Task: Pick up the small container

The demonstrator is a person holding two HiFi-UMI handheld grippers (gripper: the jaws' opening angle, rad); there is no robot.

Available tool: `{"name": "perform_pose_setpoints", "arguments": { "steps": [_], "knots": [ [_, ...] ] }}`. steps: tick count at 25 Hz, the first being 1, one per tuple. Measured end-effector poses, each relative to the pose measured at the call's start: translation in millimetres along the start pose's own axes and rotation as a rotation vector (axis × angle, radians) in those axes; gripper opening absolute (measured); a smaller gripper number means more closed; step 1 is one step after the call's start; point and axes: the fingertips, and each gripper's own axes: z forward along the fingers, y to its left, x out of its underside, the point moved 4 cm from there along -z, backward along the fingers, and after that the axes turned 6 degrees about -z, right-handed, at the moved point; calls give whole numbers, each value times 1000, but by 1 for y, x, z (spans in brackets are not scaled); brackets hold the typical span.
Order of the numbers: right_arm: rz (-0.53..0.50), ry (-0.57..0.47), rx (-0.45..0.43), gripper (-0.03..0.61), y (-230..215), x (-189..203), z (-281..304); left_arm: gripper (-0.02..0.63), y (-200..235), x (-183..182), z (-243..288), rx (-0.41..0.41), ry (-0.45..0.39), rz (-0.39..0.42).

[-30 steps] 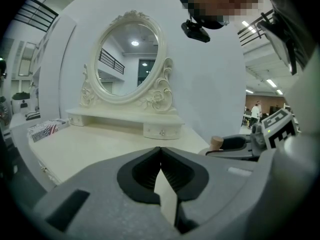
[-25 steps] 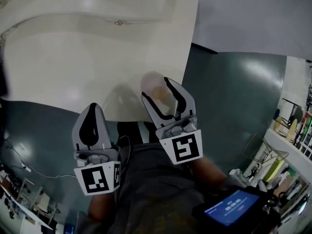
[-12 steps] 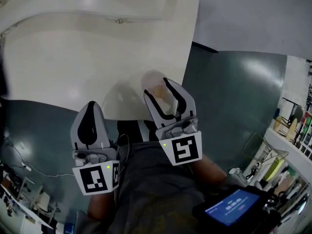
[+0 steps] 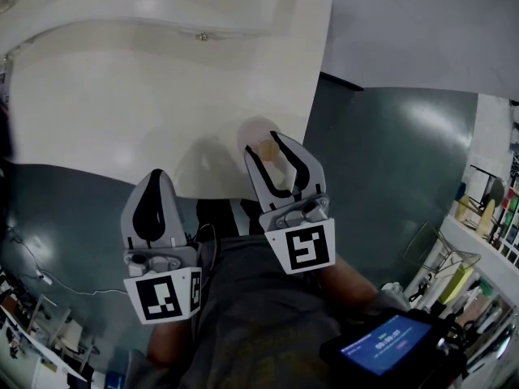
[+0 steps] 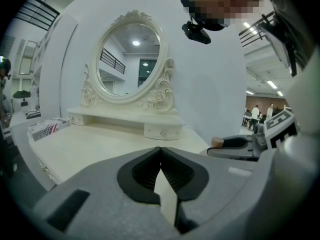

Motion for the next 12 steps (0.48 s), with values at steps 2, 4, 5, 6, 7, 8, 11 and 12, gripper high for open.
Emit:
{"name": "perform_pose_setpoints", "arguments": {
  "steps": [2,4,5,6,7,8,11,12],
  "knots": [
    [5,-2,2,156,0,0,0,15,0,-1,-1,-2,-2,0],
    [11,-7,6,153,-1,-1,0,15,0,-2,-1,-3,-5,1],
    [16,-10,8,150,-1,-1,0,15,0,-2,-1,-3,-7,1],
    [21,-11,11,147,-2,-2,0,15,0,-2,-2,-4,-7,2],
    [25,-11,13,146,-2,-2,0,15,0,-2,-2,-4,-8,3],
    [27,-11,14,146,-2,-2,0,15,0,-3,-2,-5,-8,3],
    [27,-13,15,144,-2,-2,0,15,1,-3,-2,-7,-11,2],
    [27,-14,15,144,-2,-2,0,15,1,-3,-2,-7,-12,2]
  ]
}}
